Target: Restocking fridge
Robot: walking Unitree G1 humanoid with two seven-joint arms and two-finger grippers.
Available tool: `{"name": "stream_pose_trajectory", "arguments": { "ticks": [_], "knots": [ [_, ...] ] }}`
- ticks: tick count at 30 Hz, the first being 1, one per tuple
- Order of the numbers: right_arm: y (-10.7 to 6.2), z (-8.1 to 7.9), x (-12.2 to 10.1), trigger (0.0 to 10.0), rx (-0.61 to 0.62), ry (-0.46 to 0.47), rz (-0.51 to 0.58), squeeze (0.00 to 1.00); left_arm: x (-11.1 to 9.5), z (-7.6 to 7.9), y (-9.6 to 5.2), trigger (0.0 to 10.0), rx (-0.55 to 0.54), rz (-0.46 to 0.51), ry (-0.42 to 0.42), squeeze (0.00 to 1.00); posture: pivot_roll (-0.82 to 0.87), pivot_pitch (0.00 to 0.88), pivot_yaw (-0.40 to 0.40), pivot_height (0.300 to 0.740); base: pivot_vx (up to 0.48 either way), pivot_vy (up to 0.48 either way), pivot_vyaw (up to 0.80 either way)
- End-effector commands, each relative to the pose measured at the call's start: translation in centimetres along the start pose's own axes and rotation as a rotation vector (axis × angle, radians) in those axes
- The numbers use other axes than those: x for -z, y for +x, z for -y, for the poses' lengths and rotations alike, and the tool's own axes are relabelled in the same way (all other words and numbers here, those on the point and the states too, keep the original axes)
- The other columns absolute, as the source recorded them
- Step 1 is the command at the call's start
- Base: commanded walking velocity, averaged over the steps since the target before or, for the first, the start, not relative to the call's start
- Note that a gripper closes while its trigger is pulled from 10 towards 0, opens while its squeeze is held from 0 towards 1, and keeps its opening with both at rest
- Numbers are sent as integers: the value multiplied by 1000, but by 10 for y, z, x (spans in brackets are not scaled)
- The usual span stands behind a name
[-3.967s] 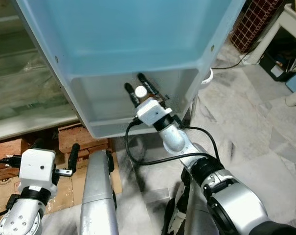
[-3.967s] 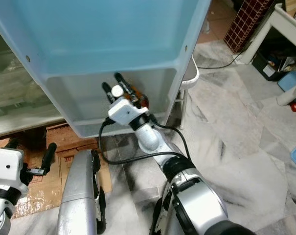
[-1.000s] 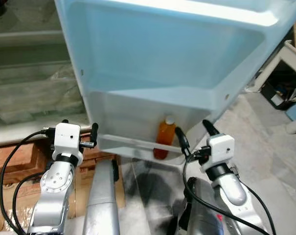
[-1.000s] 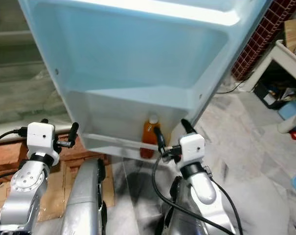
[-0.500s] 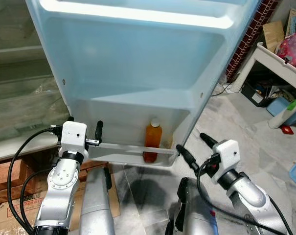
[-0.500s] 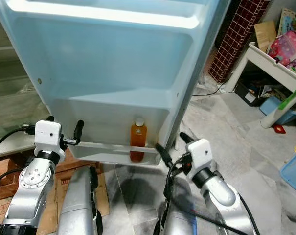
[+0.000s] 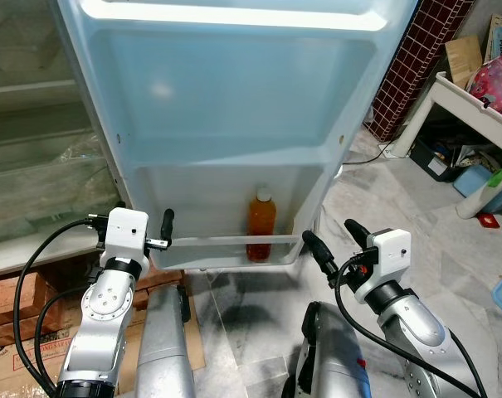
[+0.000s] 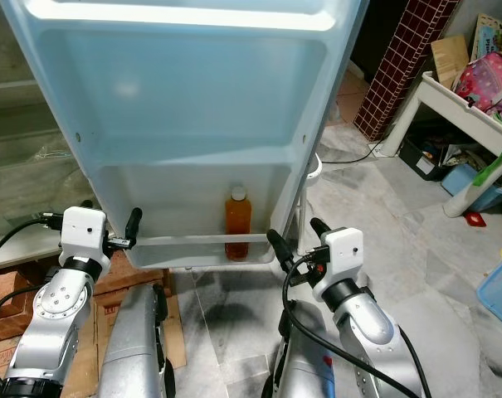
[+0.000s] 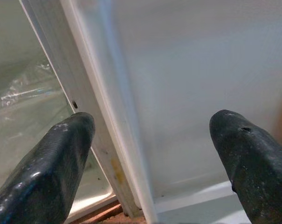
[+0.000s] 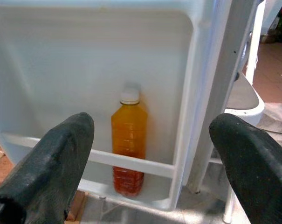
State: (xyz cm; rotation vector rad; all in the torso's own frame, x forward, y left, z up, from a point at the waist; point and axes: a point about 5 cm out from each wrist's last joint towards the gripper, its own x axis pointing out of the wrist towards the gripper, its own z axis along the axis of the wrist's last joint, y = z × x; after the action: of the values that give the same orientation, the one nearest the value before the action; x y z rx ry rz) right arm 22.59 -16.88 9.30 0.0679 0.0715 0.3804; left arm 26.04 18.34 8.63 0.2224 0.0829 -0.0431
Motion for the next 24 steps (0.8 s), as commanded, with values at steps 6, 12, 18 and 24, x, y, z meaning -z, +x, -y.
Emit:
{"name": "stream_pose_trajectory", "arguments": {
  "ticks": [6,12,18,24],
  "knots": [
    [5,4,-7,10000,21,-12,23,0,-1,3,1,10000,28,-6,6,0,99,0,-50,600,0,0,0],
    [6,5,-7,10000,30,-17,25,0,1,6,-1,10000,40,-15,5,0,95,0,-48,646,0,0,0],
    [4,4,-5,10000,46,-13,22,0,2,7,-4,10000,52,-11,-6,0,90,0,-46,679,0,0,0],
    [-3,1,0,10000,54,-3,3,0,8,12,-12,10000,111,-58,-36,0,82,0,-46,721,0,0,0]
  ]
}}
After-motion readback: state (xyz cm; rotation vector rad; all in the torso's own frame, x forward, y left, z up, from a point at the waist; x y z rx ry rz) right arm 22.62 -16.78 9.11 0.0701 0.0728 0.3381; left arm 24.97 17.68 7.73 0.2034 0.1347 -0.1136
